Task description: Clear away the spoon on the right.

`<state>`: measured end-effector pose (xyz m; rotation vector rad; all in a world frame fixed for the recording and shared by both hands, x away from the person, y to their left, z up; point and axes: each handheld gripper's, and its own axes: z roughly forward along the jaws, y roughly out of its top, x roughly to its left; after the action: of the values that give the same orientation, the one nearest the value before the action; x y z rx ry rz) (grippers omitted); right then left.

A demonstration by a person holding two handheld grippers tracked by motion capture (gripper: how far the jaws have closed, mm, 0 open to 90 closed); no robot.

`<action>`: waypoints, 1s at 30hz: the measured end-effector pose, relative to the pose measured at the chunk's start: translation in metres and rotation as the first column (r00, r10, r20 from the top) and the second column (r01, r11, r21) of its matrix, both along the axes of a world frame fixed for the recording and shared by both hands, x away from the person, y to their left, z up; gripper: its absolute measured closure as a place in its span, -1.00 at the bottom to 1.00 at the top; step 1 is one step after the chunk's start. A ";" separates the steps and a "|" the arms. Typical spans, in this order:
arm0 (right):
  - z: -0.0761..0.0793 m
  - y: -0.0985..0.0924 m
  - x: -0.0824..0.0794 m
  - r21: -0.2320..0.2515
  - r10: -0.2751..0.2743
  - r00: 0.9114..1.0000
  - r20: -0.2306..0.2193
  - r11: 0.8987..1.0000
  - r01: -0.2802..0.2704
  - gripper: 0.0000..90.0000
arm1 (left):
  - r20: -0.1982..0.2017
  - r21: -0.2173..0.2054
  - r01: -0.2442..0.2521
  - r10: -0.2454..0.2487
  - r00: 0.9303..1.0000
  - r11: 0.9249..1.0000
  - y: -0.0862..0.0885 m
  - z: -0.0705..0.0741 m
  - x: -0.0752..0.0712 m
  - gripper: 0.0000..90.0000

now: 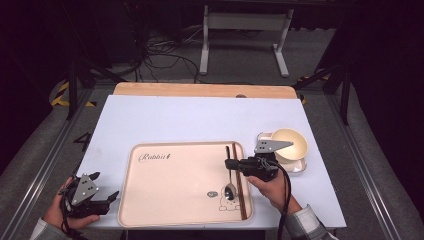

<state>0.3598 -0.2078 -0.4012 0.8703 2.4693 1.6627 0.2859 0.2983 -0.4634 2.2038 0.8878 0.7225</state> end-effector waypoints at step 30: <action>-0.037 0.008 0.017 -0.142 -0.086 0.989 -0.117 0.987 0.069 0.76 | 0.002 0.007 0.003 -0.003 1.000 1.000 0.000 0.000 0.000 -0.66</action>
<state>0.3763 -0.2002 -0.4380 1.0661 2.5556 1.4361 0.2860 0.2979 -0.4635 2.2101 0.8821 0.7277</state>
